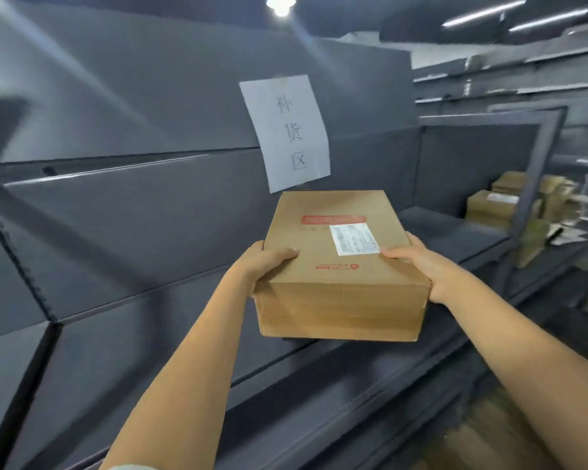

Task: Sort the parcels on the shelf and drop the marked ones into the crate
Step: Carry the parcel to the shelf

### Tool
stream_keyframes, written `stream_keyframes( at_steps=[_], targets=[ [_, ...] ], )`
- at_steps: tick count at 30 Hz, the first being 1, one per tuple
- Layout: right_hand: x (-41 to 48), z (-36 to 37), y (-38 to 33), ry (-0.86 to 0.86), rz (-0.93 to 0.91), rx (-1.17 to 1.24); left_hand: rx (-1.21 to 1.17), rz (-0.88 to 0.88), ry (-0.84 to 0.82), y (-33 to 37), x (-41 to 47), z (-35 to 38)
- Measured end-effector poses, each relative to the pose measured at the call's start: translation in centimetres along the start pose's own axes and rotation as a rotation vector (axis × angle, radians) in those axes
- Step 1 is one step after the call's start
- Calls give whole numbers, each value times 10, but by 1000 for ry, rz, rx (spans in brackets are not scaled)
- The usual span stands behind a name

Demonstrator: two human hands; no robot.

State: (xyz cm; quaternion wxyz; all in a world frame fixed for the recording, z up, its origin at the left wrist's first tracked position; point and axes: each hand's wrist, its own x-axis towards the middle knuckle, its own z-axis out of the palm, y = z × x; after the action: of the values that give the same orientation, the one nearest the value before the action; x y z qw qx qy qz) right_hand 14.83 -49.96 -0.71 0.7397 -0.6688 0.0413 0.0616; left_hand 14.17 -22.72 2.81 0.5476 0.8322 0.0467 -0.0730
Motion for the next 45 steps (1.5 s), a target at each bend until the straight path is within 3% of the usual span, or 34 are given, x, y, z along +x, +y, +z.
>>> stream_keyframes(
  at_steps=[11,17,27,45],
  targets=[
    [-155,-181,50,593,-36,176,25,205,-563,46,5,223],
    [-226,-232,82,836,-29,187,31,198,-731,41,-26,314],
    [-266,-284,131,922,-56,273,106,297,-769,34,-41,406],
    [-262,-415,149,1038,65,287,166,318,-842,69,-13,557]
  ],
)
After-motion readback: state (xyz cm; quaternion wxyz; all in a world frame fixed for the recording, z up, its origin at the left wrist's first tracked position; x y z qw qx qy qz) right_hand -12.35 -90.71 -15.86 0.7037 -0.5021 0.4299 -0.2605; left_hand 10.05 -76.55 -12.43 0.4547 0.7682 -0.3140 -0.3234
